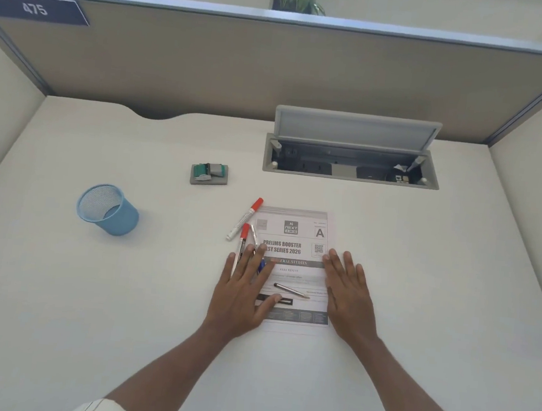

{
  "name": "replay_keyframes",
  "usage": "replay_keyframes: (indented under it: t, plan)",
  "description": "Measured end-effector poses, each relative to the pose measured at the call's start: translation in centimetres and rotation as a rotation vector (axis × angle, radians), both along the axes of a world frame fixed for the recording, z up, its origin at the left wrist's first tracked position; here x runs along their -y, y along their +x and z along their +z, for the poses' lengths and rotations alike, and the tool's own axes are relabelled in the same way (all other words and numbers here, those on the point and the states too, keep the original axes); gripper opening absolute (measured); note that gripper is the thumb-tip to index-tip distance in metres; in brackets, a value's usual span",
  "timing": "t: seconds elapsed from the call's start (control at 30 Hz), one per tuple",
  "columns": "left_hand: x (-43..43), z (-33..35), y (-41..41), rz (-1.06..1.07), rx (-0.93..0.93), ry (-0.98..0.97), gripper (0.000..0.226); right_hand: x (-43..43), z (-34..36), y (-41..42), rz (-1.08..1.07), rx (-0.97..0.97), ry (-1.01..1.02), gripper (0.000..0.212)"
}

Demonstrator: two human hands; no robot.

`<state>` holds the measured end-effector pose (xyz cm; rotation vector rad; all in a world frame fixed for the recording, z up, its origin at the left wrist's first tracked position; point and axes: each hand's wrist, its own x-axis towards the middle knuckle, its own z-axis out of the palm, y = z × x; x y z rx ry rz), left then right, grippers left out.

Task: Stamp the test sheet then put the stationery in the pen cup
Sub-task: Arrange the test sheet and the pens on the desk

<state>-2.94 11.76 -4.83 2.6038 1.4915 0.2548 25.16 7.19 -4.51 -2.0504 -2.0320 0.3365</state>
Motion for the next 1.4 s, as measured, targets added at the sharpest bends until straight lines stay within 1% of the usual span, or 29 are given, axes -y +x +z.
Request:
replay_keyframes:
  t: [0.17, 0.47, 0.57, 0.63, 0.7, 0.77, 0.83, 0.97, 1.07, 1.23, 1.4]
  plan:
    - [0.1, -0.1, -2.3, 0.058, 0.025, 0.019, 0.076, 0.0, -0.1, -0.1, 0.002, 0.014, 0.006, 0.06]
    - [-0.7, 0.4, -7.9, 0.069, -0.055, -0.006, 0.079, 0.1, -0.4, 0.0, 0.003, 0.011, 0.022, 0.061]
    - [-3.2, 2.1, -8.3, 0.052, -0.035, 0.018, 0.084, 0.1, -0.5, 0.0, 0.003, 0.017, 0.024, 0.061]
    - [-7.0, 3.9, -8.2, 0.11, 0.011, 0.007, 0.082, 0.0, -0.6, -0.1, 0.006, 0.021, 0.024, 0.061]
    - [-11.3, 5.5, -8.2, 0.192, 0.017, -0.097, 0.084, 0.1, -0.7, -0.1, 0.007, 0.024, 0.031, 0.061]
    - [-14.4, 6.1, -8.5, 0.255, 0.014, -0.278, 0.087, 0.1, -0.7, -0.1, 0.01, 0.026, 0.041, 0.061]
    - [-15.6, 6.0, -9.1, 0.27, -0.007, -0.396, 0.082, 0.0, -0.7, -0.2, 0.011, 0.025, 0.045, 0.061]
    - [-13.6, 4.9, -11.1, 0.283, -0.083, -0.35, 0.07, 0.1, -0.6, -0.2, 0.008, 0.021, 0.048, 0.061]
    - [-11.8, 4.2, -12.2, 0.329, -0.083, -0.327, 0.064, 0.1, -0.7, -0.1, 0.009, 0.02, 0.055, 0.062]
    - [-9.9, 4.0, -12.1, 0.423, -0.03, -0.292, 0.061, 0.1, -0.6, -0.3, 0.003, 0.012, 0.057, 0.062]
    - [-7.9, 3.7, -11.0, 0.393, -0.055, -0.204, 0.059, 0.1, -0.6, -0.3, 0.006, 0.009, 0.064, 0.063]
